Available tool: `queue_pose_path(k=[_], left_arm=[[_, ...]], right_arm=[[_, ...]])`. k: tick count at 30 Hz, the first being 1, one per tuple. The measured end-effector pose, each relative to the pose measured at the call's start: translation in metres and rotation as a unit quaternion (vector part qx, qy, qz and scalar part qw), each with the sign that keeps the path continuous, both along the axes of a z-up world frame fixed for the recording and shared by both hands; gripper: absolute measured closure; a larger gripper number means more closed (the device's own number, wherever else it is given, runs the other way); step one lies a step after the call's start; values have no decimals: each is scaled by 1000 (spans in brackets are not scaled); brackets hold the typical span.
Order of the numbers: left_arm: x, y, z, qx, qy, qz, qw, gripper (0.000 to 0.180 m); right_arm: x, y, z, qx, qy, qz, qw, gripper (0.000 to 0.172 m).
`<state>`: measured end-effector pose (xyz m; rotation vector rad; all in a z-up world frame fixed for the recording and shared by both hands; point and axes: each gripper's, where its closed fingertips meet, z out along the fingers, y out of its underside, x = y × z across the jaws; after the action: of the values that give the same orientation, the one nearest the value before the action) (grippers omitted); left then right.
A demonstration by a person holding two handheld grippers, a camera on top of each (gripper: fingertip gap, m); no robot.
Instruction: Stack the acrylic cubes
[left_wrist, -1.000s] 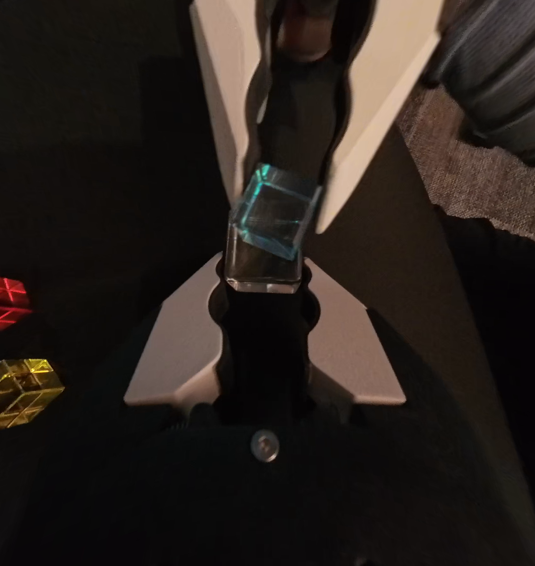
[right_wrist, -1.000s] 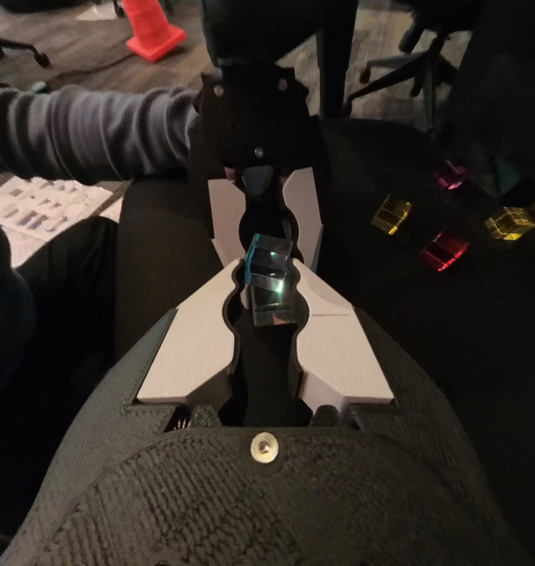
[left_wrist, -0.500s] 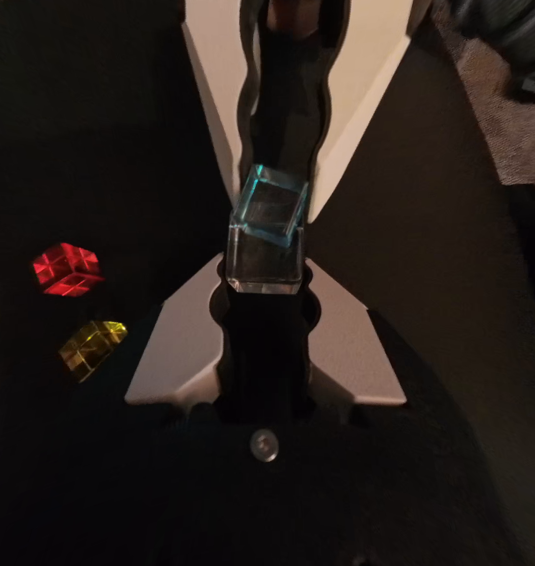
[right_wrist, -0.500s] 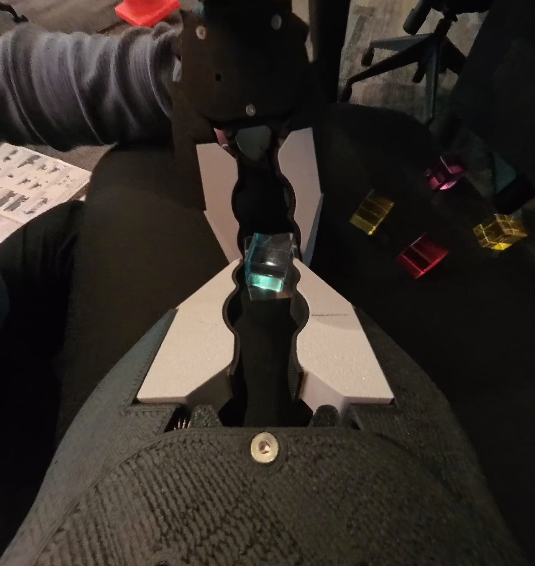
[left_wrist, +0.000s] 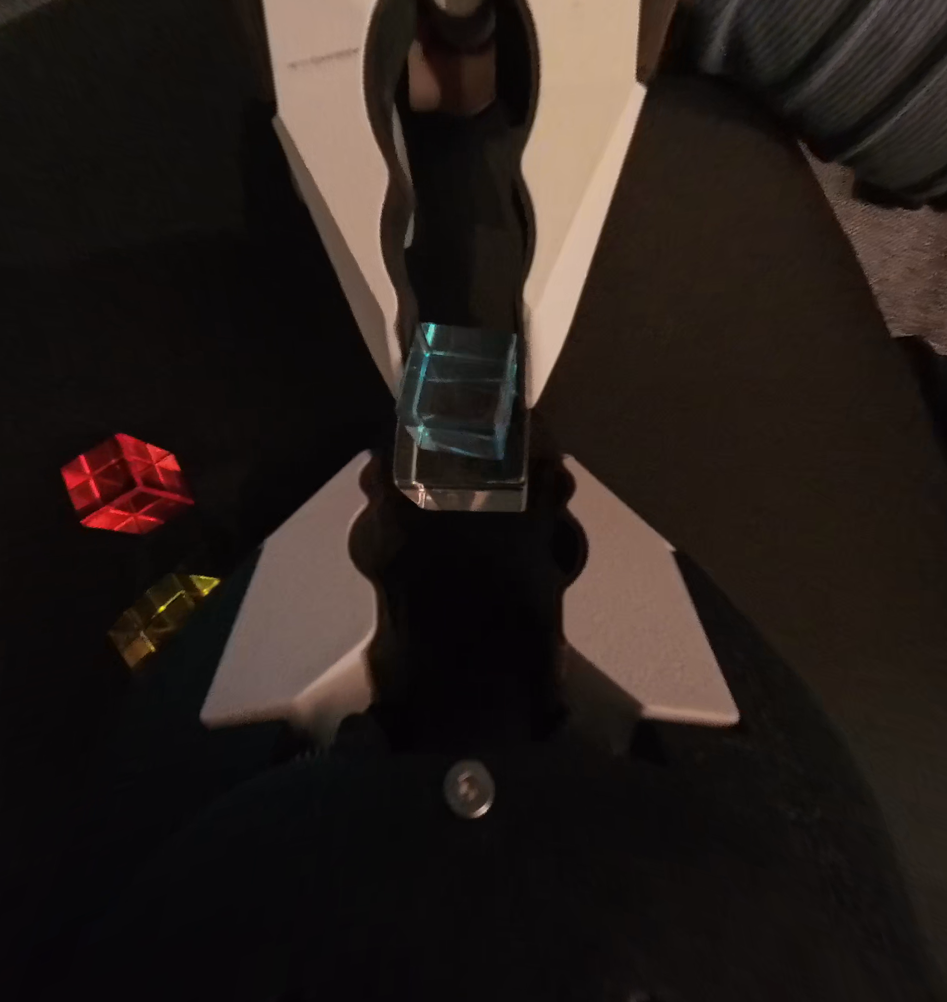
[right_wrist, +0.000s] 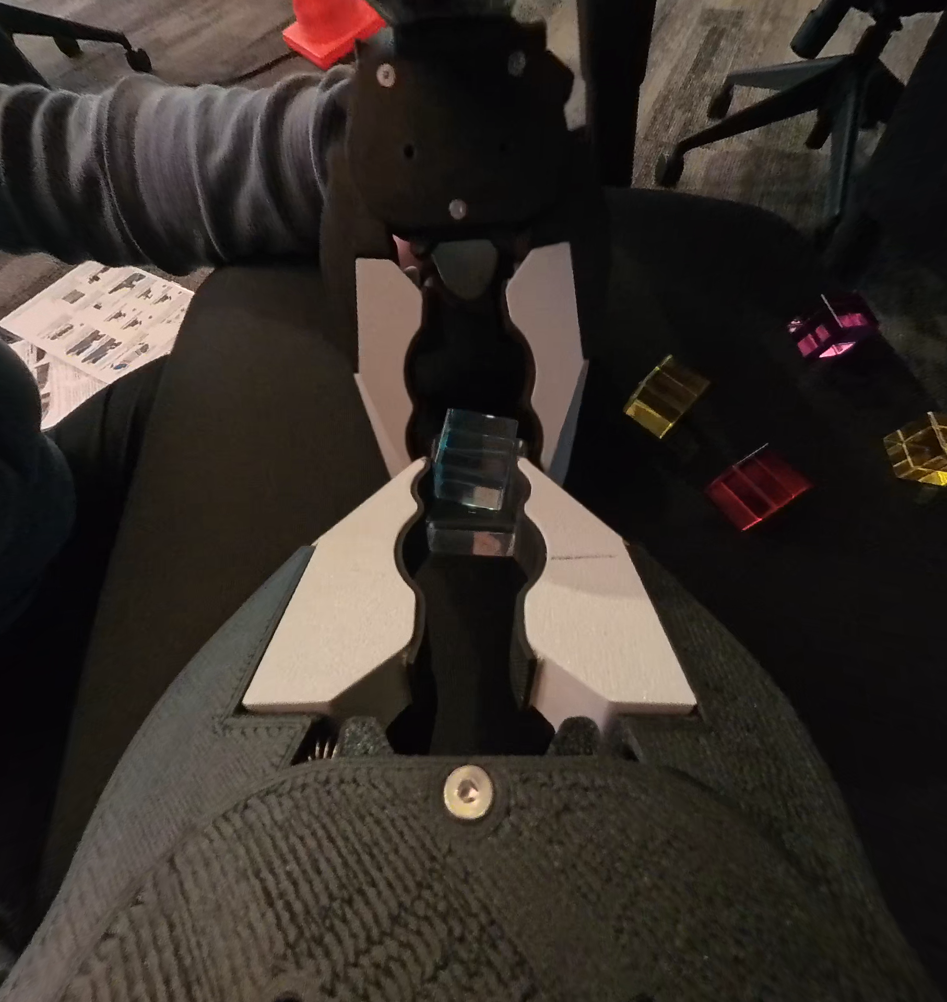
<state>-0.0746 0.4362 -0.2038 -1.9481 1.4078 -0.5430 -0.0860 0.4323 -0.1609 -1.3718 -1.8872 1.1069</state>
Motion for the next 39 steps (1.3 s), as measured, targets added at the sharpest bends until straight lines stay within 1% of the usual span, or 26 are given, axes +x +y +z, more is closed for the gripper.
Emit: queue_pose_path(k=[2,3,5,7,8,10,11,12,13,14,16,18,20,21,22,24,25,26,28,29,30,32,33,35,39], left_arm=[[-1,-4,2,4,-5,6,1000,91],[-2,-6,5,4,-12,15,1000,86],[-5,-15,15,13,-37,28,999,76],[-13,-32,29,39,-71,47,996,70],[-19,-45,38,62,-90,60,992,67],[-33,-84,61,125,-142,92,978,63],[-42,-112,71,154,-174,109,967,64],[-51,-144,75,177,-203,127,955,64],[-62,-176,73,195,-223,150,943,65],[-74,-208,63,207,-234,177,933,66],[-100,-266,31,217,-248,240,913,67],[-127,-313,-6,189,-285,317,885,71],[-153,-351,-39,144,-344,386,844,72],[-164,-368,-48,131,-380,408,820,72],[-174,-384,-53,127,-414,423,796,73],[-195,-408,-54,153,-459,448,751,75],[-202,-417,-52,173,-469,456,736,75],[-206,-425,-47,194,-473,456,729,74],[-207,-432,-38,233,-458,458,725,73],[-205,-434,-34,246,-449,457,727,71],[-198,-434,-31,252,-446,447,733,71],[-178,-434,-21,250,-463,413,743,70],[-167,-433,-16,244,-478,392,747,70],[-142,-430,-5,232,-498,351,759,68],[-97,-415,19,226,-497,294,785,60]], right_arm=[[1,-1,0,4,-4,-1,1000,145],[2,-1,-1,8,-8,-3,1000,144],[5,-4,-3,15,-12,-13,1000,133],[12,-9,-1,18,1,-30,999,118],[17,-13,1,23,10,-42,999,113],[28,-25,8,46,49,-73,995,113],[35,-36,14,57,81,-96,990,112],[42,-51,22,67,120,-121,983,108],[52,-67,29,77,162,-153,972,106],[64,-85,34,89,203,-189,957,106],[91,-125,33,112,263,-253,924,105],[118,-153,20,141,278,-337,888,107],[141,-178,7,158,278,-410,854,108],[150,-187,5,159,284,-445,834,107],[157,-195,6,156,295,-473,816,108],[166,-209,17,163,317,-512,782,108],[171,-214,25,176,323,-527,766,107],[173,-222,32,184,325,-537,756,107],[177,-239,42,201,315,-548,748,107],[180,-248,47,218,307,-552,744,105],[184,-257,51,238,303,-556,736,105],[196,-274,56,275,299,-568,716,102],[203,-281,56,289,293,-577,706,97],[219,-295,51,308,275,-594,690,82],[250,-318,43,320,258,-620,669,71]])
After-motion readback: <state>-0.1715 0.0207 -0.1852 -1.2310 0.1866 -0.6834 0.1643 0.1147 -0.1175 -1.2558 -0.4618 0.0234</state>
